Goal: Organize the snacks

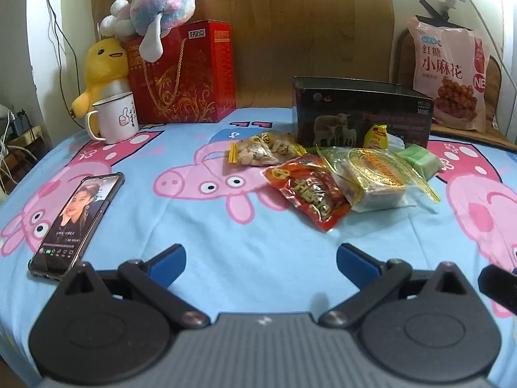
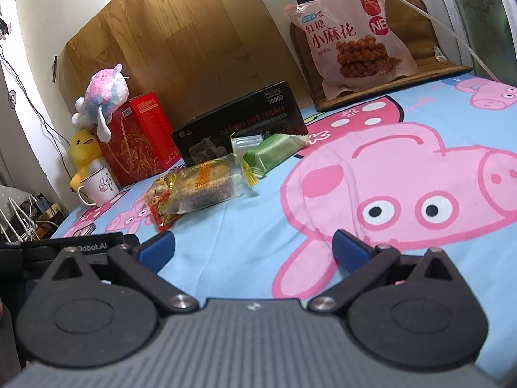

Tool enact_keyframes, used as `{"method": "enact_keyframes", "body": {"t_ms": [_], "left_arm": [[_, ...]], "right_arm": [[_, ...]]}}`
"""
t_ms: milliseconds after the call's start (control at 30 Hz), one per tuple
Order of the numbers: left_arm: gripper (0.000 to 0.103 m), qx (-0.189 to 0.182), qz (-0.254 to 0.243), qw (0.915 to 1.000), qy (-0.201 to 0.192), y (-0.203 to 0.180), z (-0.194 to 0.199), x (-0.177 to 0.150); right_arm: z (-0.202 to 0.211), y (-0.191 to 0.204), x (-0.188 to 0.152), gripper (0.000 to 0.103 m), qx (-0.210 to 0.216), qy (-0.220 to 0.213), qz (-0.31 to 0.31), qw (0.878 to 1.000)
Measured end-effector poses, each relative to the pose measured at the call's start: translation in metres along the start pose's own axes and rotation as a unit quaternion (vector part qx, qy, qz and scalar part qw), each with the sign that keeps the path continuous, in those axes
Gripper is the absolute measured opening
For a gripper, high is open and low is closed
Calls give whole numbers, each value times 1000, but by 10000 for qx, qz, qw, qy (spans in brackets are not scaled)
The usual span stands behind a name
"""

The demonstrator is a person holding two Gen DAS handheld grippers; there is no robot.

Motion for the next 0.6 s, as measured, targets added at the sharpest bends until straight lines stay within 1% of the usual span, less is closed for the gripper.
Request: {"method": "enact_keyframes", "body": {"t_ms": [100,300,600], "left_arm": [[103,69,-1,10000,44,-1,0,0],[103,94,-42,9999,59,-4,2,1],[103,46,-30,9999,105,-2,2,2]], "right_arm": [[0,-1,0,103,18,10,8,10000],[-1,0,0,103,50,42,74,10000],[-1,4,1,103,102,93,264,9996]]}}
Point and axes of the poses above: each gripper's, at about its wrist camera, not at the fingertips, and z roughly against the way its jaws point, y to its left, x to its top, the point moved 1 cm from there along -z, roughly the way its jaws point, and after that the axes turned 13 degrees about z, right-handed, at the moved point
